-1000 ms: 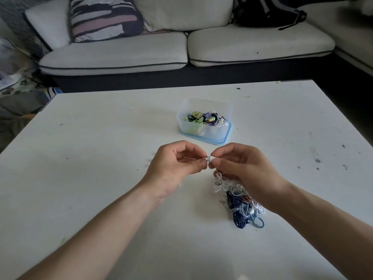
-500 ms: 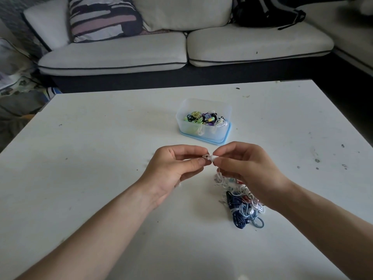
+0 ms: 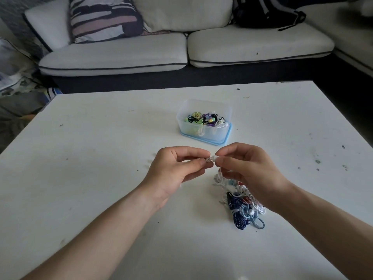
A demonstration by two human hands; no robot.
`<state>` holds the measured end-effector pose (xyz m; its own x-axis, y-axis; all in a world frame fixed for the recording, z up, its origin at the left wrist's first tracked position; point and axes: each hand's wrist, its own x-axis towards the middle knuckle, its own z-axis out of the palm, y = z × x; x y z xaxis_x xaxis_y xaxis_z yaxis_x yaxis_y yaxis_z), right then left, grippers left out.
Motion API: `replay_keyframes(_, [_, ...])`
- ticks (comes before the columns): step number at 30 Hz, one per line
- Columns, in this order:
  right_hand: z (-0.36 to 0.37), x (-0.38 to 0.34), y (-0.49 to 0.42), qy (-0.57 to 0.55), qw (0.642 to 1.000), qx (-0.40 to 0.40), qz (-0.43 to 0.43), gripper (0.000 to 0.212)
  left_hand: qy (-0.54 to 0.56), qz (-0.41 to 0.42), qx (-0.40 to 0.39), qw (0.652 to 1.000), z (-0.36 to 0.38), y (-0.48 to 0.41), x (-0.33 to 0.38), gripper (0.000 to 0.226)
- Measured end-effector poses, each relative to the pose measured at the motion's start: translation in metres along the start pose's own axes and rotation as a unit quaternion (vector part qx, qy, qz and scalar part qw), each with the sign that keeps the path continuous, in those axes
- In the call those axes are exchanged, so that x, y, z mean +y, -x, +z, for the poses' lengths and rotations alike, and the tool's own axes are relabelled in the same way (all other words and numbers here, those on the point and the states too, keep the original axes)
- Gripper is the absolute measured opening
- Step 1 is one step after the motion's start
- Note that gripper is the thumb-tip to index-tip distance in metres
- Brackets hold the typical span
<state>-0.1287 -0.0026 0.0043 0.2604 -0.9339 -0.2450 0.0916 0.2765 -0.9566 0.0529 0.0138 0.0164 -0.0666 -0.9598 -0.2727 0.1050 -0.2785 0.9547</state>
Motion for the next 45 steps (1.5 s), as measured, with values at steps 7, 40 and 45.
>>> replay_keyframes(7, [0.0, -0.001, 0.0, -0.007, 1.0, -0.007, 0.013, 0.006, -0.012, 0.004, 0.004, 1.0, 0.0, 0.0, 0.0, 0.013])
replay_keyframes(40, [-0.012, 0.001, -0.003, 0.07, 0.99, -0.117, -0.046, 0.023, -0.023, -0.023, -0.081, 0.996, -0.007, -0.004, 0.001, 0.015])
replay_keyframes(45, [-0.01, -0.001, -0.002, 0.04, 0.99, -0.128, -0.036, 0.013, 0.019, -0.022, -0.09, 0.996, -0.007, -0.005, 0.0, 0.015])
